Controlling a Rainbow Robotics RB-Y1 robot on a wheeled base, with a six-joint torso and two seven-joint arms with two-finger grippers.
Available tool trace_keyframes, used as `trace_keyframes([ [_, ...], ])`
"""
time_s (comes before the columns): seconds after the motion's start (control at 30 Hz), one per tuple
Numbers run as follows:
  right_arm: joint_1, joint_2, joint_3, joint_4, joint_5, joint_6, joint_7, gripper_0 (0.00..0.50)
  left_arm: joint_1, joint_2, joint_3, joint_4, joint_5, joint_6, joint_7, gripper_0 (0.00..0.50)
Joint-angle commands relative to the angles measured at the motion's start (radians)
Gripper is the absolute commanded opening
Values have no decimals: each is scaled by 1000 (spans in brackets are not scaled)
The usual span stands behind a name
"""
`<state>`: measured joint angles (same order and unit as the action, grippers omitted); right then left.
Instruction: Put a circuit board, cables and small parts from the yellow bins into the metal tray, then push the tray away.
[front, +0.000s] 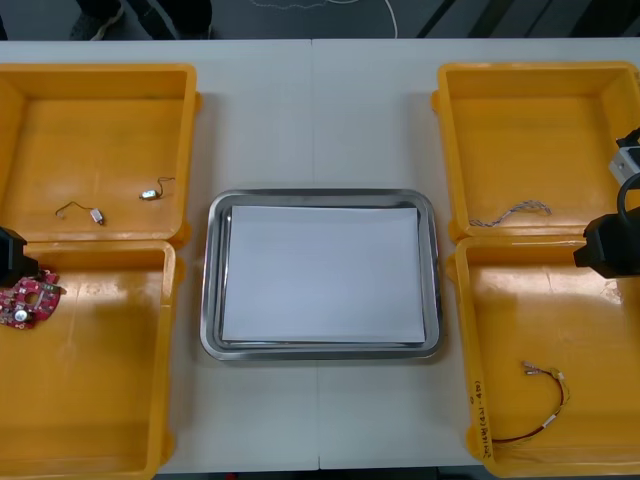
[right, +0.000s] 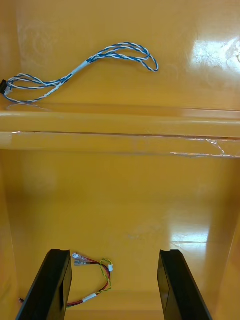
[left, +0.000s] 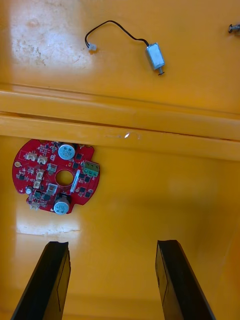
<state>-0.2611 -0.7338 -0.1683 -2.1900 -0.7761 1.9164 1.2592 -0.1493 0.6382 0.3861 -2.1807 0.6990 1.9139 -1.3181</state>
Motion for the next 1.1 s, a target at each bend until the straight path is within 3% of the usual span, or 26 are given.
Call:
trace_keyframes([
  [0.03, 13, 7, -27, -27, -5, 3, 16, 500, 17, 41, 23, -7, 0, 6, -86, 500],
  [1.1, 13, 7, -27, -27, -5, 3, 16, 500, 17, 41, 23, -7, 0, 6, -86, 500],
])
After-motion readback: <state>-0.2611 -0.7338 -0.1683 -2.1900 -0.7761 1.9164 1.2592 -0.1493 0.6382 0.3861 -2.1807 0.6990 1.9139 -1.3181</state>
